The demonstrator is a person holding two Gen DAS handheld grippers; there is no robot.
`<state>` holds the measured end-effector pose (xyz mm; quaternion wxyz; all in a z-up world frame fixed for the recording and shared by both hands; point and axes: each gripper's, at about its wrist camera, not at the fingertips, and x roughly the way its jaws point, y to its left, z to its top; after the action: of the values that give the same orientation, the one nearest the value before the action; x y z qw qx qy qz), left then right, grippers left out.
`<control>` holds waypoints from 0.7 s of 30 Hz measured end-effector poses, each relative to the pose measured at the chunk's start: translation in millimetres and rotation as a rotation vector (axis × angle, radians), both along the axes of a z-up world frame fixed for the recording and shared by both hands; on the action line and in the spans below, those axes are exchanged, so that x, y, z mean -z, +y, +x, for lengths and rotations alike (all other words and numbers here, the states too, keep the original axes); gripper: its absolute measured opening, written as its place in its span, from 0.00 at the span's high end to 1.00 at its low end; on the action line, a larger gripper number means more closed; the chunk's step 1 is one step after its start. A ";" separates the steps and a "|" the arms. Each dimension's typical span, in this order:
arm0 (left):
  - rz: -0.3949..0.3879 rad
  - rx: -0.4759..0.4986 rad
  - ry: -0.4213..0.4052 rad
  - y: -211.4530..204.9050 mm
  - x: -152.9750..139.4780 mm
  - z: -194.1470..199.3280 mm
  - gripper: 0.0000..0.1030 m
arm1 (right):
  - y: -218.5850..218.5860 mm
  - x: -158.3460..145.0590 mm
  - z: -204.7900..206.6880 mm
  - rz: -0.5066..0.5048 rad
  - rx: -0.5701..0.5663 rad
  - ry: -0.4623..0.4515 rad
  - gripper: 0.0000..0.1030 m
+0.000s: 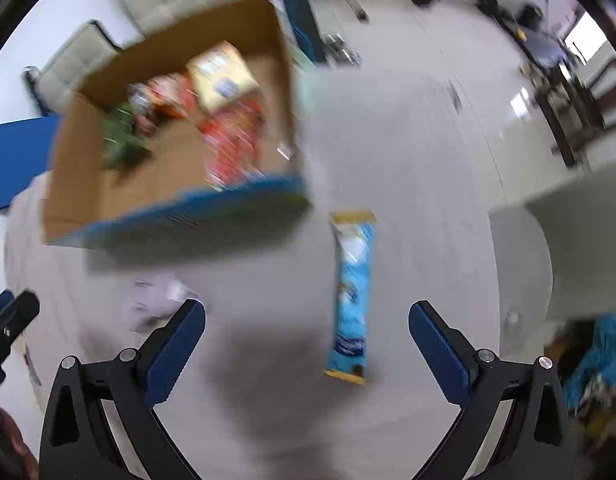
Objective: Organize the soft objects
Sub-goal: 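Grasp the lilac rolled sock with the left gripper while the right grasps the blue stick pack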
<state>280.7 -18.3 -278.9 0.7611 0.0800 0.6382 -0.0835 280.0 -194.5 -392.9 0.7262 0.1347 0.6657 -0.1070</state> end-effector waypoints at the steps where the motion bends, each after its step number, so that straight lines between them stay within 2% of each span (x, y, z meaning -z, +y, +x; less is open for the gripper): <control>1: 0.017 0.024 0.021 -5.6 13.0 0.8 0.08 | -4.2 11.0 -2.4 0.007 0.014 0.020 0.00; 5: 0.091 0.143 0.114 -30.1 70.3 6.7 0.08 | -16.6 62.4 -9.1 0.048 0.069 0.101 0.00; 7: 0.176 0.210 0.118 -42.8 93.0 8.8 0.08 | -20.9 87.2 -9.3 0.077 0.093 0.137 0.00; 10: 0.216 0.328 0.168 -60.2 122.1 9.2 0.06 | -24.5 108.1 -9.9 0.089 0.111 0.156 0.04; 12: 0.216 0.378 0.178 -68.3 130.1 7.9 0.08 | -22.8 117.0 -9.5 0.078 0.101 0.173 0.18; 13: 0.229 0.395 0.173 -71.4 132.6 7.0 0.11 | -20.5 120.5 -9.9 0.064 0.088 0.185 0.28; 14: 0.225 0.404 0.171 -73.5 134.0 6.0 0.16 | -18.5 120.5 -10.4 0.046 0.078 0.187 0.31; 15: 0.195 0.397 0.184 -74.1 134.6 5.0 0.31 | -15.4 119.2 -11.4 0.034 0.062 0.183 0.34; 16: 0.170 0.380 0.206 -73.9 135.6 3.6 0.46 | -12.9 118.3 -12.7 0.029 0.047 0.180 0.42; 19: 0.142 0.319 0.236 -72.0 136.5 -5.3 0.57 | -4.1 116.7 -18.6 0.016 0.013 0.190 0.65; 20: 0.124 0.293 0.245 -69.6 135.9 -8.1 0.57 | -2.2 117.9 -22.4 0.022 0.006 0.202 0.72; 21: 0.094 0.254 0.259 -65.7 134.5 -12.2 0.58 | -0.1 118.3 -26.3 0.036 -0.002 0.210 0.72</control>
<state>268.5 -84.0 -413.4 0.6511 0.1842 0.7190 -0.1587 253.6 -194.6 -511.2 0.6499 0.1353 0.7400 -0.1079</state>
